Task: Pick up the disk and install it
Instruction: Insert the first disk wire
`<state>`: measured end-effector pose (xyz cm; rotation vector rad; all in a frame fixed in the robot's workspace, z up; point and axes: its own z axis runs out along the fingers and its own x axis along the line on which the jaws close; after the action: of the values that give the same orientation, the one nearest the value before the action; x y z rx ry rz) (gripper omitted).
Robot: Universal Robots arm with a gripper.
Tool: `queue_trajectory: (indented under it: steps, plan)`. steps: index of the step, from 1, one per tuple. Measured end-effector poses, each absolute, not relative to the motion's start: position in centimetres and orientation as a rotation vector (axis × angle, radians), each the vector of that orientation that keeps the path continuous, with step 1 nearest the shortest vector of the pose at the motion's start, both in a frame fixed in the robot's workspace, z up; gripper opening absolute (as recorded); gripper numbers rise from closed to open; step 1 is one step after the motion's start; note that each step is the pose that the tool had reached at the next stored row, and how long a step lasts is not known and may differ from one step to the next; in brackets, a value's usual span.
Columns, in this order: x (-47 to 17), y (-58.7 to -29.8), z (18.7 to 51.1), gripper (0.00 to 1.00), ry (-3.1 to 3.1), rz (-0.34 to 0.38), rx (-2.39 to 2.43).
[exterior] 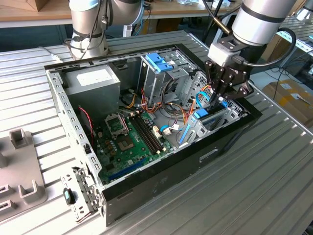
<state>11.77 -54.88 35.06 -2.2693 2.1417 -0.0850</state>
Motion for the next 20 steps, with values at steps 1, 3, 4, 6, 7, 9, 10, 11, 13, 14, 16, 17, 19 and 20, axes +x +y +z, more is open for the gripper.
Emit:
queue_trajectory:
  steps: [1, 3, 4, 6, 7, 9, 10, 11, 13, 14, 16, 17, 19, 20]
  plan:
    - [11.8, -54.9, 35.0, 0.16, 2.142, -0.085, -2.269]
    - [11.8, -54.9, 34.9, 0.16, 2.141, -0.085, -2.269]
    - [11.8, -54.9, 34.9, 0.16, 2.141, -0.085, -2.270]
    - [11.8, -54.9, 34.8, 0.16, 2.141, -0.085, -2.270]
    - [11.8, -54.9, 34.8, 0.16, 2.141, -0.085, -2.270]
    - [11.7, -54.9, 34.7, 0.16, 2.141, -0.085, -2.270]
    - [11.7, -54.9, 34.7, 0.16, 2.140, -0.085, -2.271]
    - [11.7, -54.9, 34.6, 0.16, 2.140, -0.085, -2.271]
    - [11.7, -54.9, 34.5, 0.16, 2.136, -0.085, -2.274]
    - [11.7, -54.9, 34.4, 0.16, 2.135, -0.085, -2.275]
    - [11.6, -54.9, 34.3, 0.16, 2.134, -0.085, -2.277]
    - [11.6, -54.9, 34.2, 0.16, 2.133, -0.086, -2.277]
    - [11.6, -54.9, 34.0, 0.16, 2.132, -0.086, -2.278]
    - [11.6, -54.9, 34.0, 0.16, 2.132, -0.086, -2.278]
